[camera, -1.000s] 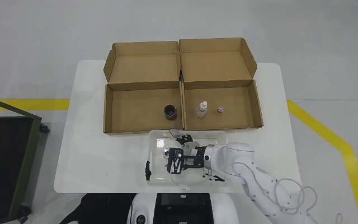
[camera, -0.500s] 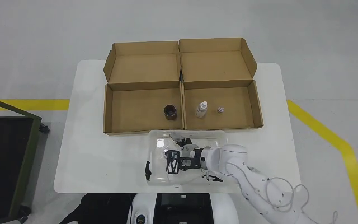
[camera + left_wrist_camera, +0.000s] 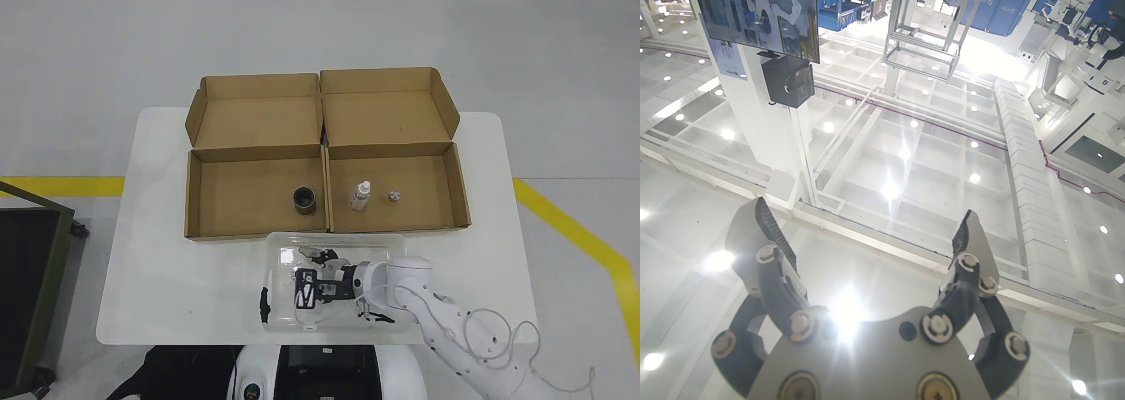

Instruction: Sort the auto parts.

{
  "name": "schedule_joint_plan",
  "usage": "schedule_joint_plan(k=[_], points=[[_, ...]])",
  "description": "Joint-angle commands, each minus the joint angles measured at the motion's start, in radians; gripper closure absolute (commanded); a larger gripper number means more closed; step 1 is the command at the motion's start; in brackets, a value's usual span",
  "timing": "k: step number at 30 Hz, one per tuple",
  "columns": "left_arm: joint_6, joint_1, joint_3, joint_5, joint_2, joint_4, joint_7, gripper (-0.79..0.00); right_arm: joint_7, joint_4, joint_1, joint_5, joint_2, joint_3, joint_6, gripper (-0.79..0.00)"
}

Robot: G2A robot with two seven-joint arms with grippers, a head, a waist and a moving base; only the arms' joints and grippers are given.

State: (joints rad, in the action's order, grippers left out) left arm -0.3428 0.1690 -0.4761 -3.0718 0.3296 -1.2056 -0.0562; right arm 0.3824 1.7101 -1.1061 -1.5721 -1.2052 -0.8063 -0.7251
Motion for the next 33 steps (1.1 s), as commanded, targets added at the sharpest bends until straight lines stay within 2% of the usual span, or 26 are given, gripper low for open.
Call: schedule_joint_plan(k=[1,6,9,16,21,23,28,30,32,33], points=[[0.0,0.0,0.0,0.0,0.0,0.0,0.0,-0.785,0.0,-0.01,0.005,0.001,-0.002,0.005,0.001,-0.588],[0.0,0.0,0.0,0.0,0.0,0.0,0.0,-0.785,-0.001,-0.03,0.017,0.01,-0.008,0.02,0.002,-0.517],[0.0,0.0,0.0,0.0,0.0,0.0,0.0,-0.785,-0.003,-0.037,0.021,0.015,-0.011,0.024,0.0,-0.391],[0.0,0.0,0.0,0.0,0.0,0.0,0.0,-0.785,-0.017,-0.051,0.025,0.04,-0.014,0.029,-0.013,-0.369],[0.0,0.0,0.0,0.0,0.0,0.0,0.0,-0.785,-0.028,-0.059,0.025,0.049,-0.015,0.027,-0.009,-0.323],[0.0,0.0,0.0,0.0,0.0,0.0,0.0,-0.785,-0.03,-0.062,0.025,0.051,-0.015,0.025,-0.008,-0.252],[0.0,0.0,0.0,0.0,0.0,0.0,0.0,-0.785,-0.036,-0.067,0.026,0.054,-0.015,0.019,-0.008,-0.169],[0.0,0.0,0.0,0.0,0.0,0.0,0.0,-0.785,-0.038,-0.063,0.024,0.057,-0.014,0.013,-0.01,-0.105],[0.0,0.0,0.0,0.0,0.0,0.0,0.0,-0.785,-0.042,-0.053,0.02,0.06,-0.012,0.006,-0.012,-0.006],[0.0,0.0,0.0,0.0,0.0,0.0,0.0,-0.785,-0.044,-0.047,0.016,0.061,-0.01,0.001,-0.013,0.0]])
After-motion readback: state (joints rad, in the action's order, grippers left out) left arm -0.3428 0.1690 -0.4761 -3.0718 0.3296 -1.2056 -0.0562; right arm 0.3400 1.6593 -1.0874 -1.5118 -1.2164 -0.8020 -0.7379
